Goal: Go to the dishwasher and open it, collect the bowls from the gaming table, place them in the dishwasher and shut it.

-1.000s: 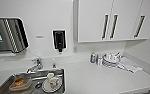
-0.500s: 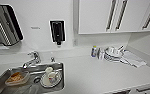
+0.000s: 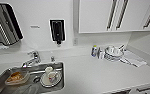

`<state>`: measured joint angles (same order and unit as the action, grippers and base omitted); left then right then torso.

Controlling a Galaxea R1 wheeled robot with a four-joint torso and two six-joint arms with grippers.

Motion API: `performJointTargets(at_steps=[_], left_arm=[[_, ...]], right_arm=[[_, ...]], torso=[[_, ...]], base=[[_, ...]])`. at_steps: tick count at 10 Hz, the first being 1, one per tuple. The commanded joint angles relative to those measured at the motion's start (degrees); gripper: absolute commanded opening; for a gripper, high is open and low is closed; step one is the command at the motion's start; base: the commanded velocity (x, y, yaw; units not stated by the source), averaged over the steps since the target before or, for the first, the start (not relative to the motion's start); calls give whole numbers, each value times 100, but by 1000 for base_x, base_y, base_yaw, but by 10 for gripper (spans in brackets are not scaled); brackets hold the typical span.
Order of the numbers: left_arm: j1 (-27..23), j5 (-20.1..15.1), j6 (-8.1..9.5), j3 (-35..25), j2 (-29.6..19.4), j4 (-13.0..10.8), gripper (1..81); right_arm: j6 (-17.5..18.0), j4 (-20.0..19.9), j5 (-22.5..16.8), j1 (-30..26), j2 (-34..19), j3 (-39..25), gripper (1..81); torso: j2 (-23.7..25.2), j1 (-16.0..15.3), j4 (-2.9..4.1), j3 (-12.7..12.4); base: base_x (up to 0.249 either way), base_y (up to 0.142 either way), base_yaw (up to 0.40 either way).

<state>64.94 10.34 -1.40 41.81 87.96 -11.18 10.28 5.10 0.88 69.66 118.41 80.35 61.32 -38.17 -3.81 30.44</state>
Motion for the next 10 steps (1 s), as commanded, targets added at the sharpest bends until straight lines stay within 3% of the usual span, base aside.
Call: performJointTargets(at_steps=[1, 2, 5, 6, 7, 10], left_arm=[[-345, -85, -106, -68, 39, -508, 811], [-371, -58, -97, -77, 126, -622, 811], [-495, -93, -27, -59, 171, -587, 811], [-504, -102, -18, -50, 171, -587, 811], [-504, -102, -18, 2, 206, -587, 811], [-495, -102, -18, 29, 329, -613, 811]], right_arm=[[607, -61, -501, -930, -596, -556, 811], [913, -61, -807, -1194, -649, -635, 811], [1846, -53, -1326, -2054, -570, -732, 811], [2047, -61, -1694, -2354, -439, -750, 811], [2468, -35, -1924, -2556, -315, -662, 811], [3427, -35, -2073, -2987, -69, -320, 811]], torso=[[-2, 0, 0, 0], [0, 0, 0, 2], [0, 0, 0, 2], [0, -2, 0, 2], [0, -2, 0, 2], [0, -5, 0, 4]], base=[[0, 0, 0], [0, 0, 0], [0, 0, 0], [0, 0, 0], [0, 0, 0], [0, 0, 0]])
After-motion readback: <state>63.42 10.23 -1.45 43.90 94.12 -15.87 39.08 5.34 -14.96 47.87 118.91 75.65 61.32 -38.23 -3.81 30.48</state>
